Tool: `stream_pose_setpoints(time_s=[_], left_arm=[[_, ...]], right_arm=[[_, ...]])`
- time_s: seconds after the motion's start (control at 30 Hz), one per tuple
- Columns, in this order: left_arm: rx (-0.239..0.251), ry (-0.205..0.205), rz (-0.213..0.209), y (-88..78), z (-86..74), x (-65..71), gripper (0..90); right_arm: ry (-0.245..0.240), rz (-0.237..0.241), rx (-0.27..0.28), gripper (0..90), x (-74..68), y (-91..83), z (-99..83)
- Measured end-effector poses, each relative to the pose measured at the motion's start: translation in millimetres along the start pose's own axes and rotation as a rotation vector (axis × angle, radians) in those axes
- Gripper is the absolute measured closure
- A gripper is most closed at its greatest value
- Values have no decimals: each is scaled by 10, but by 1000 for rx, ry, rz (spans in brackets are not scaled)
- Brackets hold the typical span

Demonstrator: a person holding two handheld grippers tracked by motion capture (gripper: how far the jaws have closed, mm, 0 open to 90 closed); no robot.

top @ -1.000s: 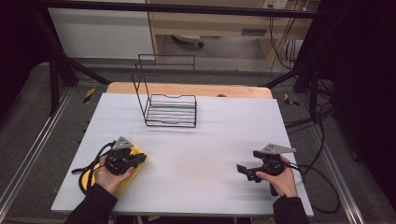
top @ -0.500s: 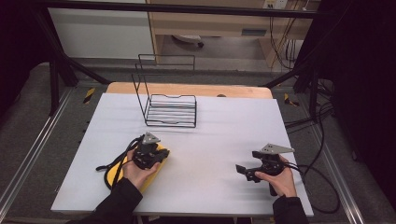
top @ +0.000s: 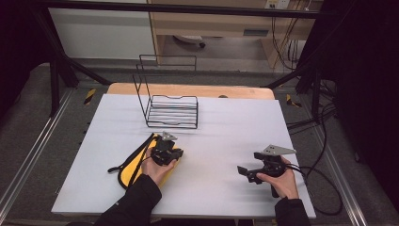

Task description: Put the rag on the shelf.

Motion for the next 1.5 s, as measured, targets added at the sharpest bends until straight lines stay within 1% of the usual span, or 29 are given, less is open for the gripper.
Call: stream_pose_setpoints(time_s=[0.07, 0.1, 0.13, 0.17, 0.27, 0.3, 0.33, 0.37, 0.4, 0.5, 0.6, 0.63, 0.67, 0.73, 0.8, 0.87, 0.93, 0.97, 1.03, 1.1, 1.13, 1.17, 1.2, 1.23, 1.27, 1.3, 1.37, 1.4, 1.5], left_arm=[[3, 0, -33, -20, 3, -13, 724], [4, 33, -31, -64, 11, -24, 682], [4, 33, -31, -64, 11, -24, 639], [1, 62, -25, -114, 12, -39, 639], [18, 116, -35, -293, 0, -122, 555], [26, 127, -33, -359, -13, -159, 483], [25, 144, -34, -427, -34, -204, 483], [32, 156, -35, -492, -60, -247, 402], [38, 171, -41, -559, -93, -294, 402], [54, 189, -26, -737, -224, -444, 319], [35, 199, 5, -870, -398, -601, 226], [29, 192, 8, -905, -459, -652, 226], [25, 181, 14, -937, -519, -704, 192], [22, 158, 22, -995, -636, -796, 189], [20, 138, 36, -1032, -748, -878, 184], [17, 115, 38, -1055, -844, -944, 180], [22, 98, 38, -1069, -918, -984, 181], [20, 95, 37, -1071, -947, -1001, 185], [12, 93, 35, -1060, -985, -1015, 193], [-8, 101, 35, -1045, -1020, -1016, 245], [-17, 104, 35, -1038, -1040, -1013, 305], [-26, 104, 33, -1036, -1059, -1013, 330], [-28, 103, 28, -1038, -1077, -1014, 330], [-25, 100, 25, -1046, -1091, -1021, 356], [-23, 93, 24, -1057, -1104, -1031, 398], [-21, 92, 21, -1065, -1116, -1037, 398], [-19, 84, 10, -1071, -1136, -1041, 431], [-17, 82, 5, -1068, -1143, -1037, 465], [-14, 85, -4, -1064, -1146, -1017, 517]], right_arm=[[0, -2, 1, 27, 0, 3, -1], [0, -2, -2, 27, -2, 3, -2], [0, -2, -2, 27, -3, 3, -3], [0, -2, -2, 27, -3, 3, -3], [-1, -3, 0, 27, -3, 3, -3], [0, -4, 3, 27, -4, 5, -2], [0, -4, 3, 27, -4, 5, -2], [2, -6, 2, 27, -8, 9, -6], [2, -6, 2, 27, -8, 9, -6], [-5, -9, -1, 26, -15, 23, -5], [-6, -5, -1, 26, -48, 49, -4], [-6, -5, -1, 26, -48, 49, -4], [-2, -4, 0, 26, -67, 70, -1], [-3, -3, -3, 25, -79, 79, -1], [-5, 0, -7, 24, -129, 111, 7], [-9, -1, -8, 24, -145, 123, 15], [-18, -3, -8, 23, -184, 153, 30], [-25, 4, -12, 22, -236, 190, 44], [-32, 8, -18, 22, -266, 213, 47], [-49, 20, -34, 23, -336, 267, 59], [-58, 23, -48, 23, -408, 322, 76], [-57, 26, -51, 23, -447, 353, 90], [-57, 26, -51, 23, -447, 353, 90], [-60, 29, -50, 24, -487, 385, 111], [-61, 38, -47, 23, -583, 453, 154], [-61, 38, -47, 23, -583, 453, 154], [-63, 49, -40, 21, -694, 528, 207], [-69, 52, -38, 24, -808, 614, 265], [-84, 39, -33, 30, -973, 753, 352]])
Point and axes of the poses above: each handheld gripper's, and its own axes: y roughly forward along the jaws, z roughly out of its top, x roughly to its right, the point moved 4 cm from there along y, roughly forward along the jaws, and after that the axes turned 11 degrees about y, right-handed, at the moved point
